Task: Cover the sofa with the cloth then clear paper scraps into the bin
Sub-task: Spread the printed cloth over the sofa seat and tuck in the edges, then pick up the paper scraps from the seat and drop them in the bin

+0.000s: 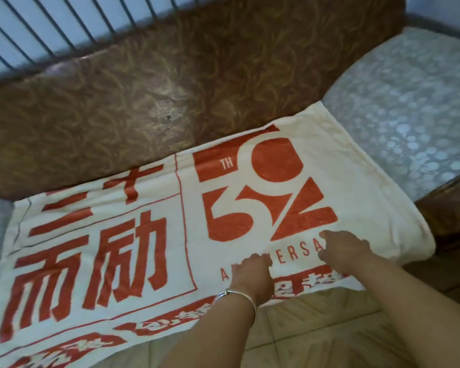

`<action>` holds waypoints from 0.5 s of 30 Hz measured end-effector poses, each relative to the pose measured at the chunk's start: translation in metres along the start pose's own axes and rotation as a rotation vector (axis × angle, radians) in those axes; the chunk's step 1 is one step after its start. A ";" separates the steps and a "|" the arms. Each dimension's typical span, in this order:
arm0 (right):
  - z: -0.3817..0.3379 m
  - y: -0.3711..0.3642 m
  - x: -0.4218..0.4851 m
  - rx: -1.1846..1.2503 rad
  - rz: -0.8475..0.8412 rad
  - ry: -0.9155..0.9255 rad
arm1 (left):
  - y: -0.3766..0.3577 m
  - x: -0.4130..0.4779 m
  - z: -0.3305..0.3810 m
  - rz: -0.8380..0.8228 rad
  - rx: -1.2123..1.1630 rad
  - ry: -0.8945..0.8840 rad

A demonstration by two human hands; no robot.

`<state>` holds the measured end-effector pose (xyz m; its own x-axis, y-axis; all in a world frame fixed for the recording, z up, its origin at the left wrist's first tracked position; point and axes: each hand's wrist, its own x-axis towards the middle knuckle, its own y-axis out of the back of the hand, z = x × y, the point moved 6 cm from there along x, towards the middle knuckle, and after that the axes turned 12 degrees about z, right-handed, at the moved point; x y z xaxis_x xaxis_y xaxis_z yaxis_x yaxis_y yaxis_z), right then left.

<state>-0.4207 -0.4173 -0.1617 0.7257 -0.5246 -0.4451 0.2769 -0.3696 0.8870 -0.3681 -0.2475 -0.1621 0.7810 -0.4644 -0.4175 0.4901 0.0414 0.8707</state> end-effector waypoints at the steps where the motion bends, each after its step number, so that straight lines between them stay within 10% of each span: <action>1: -0.014 0.009 -0.010 0.061 0.017 0.032 | 0.014 -0.009 -0.009 0.042 -0.062 0.041; 15: -0.124 0.115 -0.212 0.717 0.329 0.168 | 0.156 -0.177 -0.069 0.463 -0.739 0.138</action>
<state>-0.4650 -0.2539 0.0503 0.8003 -0.5912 -0.0997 -0.3981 -0.6483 0.6490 -0.4032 -0.0974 0.0292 0.9796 -0.1500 -0.1338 0.2003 0.7825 0.5895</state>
